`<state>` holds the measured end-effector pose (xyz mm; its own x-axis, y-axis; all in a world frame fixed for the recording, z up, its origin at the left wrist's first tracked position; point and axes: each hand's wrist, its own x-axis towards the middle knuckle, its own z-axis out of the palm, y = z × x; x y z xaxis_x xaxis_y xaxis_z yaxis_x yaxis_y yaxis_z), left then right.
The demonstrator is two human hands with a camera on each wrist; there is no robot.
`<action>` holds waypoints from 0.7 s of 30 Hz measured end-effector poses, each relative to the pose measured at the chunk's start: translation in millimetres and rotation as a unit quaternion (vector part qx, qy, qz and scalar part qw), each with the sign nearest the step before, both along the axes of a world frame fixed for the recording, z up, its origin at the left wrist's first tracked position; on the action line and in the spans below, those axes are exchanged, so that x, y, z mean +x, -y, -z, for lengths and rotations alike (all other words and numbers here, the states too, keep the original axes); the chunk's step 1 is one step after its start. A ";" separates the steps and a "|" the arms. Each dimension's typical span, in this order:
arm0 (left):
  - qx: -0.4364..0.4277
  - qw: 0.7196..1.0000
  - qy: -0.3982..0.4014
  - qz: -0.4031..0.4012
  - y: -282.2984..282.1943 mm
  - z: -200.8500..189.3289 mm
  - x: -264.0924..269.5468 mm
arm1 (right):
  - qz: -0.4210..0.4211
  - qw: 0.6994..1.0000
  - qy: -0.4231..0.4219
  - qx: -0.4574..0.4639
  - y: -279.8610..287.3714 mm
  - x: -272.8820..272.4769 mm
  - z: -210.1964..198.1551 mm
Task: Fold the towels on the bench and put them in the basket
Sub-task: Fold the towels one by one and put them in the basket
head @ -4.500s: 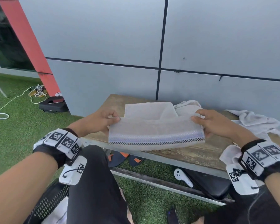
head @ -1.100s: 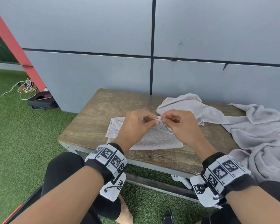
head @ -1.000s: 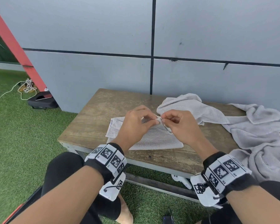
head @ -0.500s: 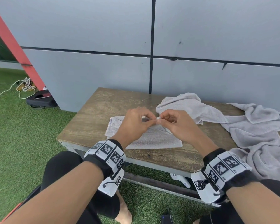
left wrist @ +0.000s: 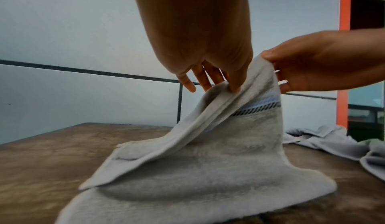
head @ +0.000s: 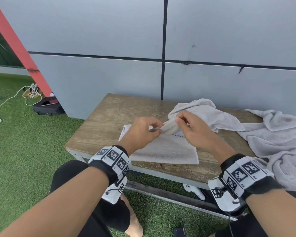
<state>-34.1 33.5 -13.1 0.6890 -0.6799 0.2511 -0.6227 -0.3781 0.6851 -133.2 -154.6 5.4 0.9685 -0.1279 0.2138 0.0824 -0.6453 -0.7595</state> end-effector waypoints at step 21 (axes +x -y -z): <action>0.166 0.986 0.013 -0.027 -7.7 13.3 12.3 | 0.103 0.991 0.081 0.040 34.9 -8.0 -19.1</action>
